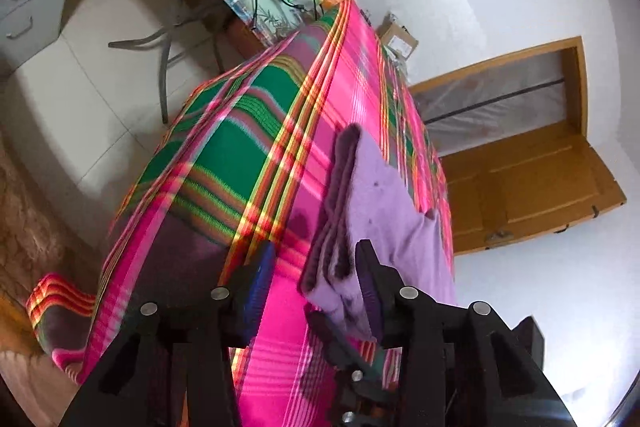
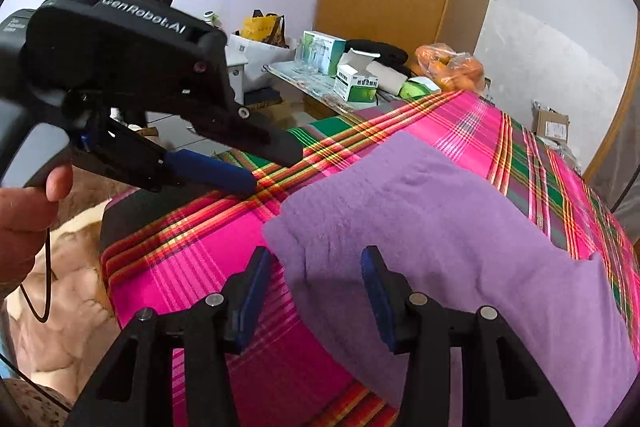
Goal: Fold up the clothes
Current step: 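Pinch the folded purple edge with the left gripper and lift it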
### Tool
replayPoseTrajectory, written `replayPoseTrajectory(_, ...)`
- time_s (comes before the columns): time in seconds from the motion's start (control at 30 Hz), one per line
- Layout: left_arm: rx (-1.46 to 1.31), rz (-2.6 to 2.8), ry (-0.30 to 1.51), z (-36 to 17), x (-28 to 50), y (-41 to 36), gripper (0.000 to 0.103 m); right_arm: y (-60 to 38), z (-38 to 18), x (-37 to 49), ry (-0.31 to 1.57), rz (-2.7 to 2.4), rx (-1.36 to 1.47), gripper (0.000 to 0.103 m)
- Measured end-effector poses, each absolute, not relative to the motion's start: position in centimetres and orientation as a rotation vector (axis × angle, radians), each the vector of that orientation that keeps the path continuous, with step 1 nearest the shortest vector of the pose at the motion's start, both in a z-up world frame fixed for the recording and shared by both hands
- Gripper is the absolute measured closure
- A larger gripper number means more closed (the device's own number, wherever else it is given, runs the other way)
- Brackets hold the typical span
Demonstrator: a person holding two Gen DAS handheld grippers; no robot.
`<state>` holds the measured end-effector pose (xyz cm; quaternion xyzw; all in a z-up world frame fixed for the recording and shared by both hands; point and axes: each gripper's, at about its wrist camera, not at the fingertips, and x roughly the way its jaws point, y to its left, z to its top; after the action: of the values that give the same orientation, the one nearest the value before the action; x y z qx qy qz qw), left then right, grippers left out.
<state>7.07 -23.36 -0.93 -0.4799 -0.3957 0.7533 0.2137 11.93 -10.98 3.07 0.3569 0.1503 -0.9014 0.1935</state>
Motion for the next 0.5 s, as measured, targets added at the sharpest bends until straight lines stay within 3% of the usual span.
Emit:
replayPoseTrajectory(0.27,-1.38,2.014,-1.104,-1.3,5.1,-22.3,0.054,-10.5,3.8,12.7,0.417,-2.555,0.944,0.086)
replayPoseTrajectory(0.5,-1.399,1.897,-1.155,-1.6,3.5,-20.9,0.046,-9.0,4.9,13.4,0.335,-2.573,0.925,0.093)
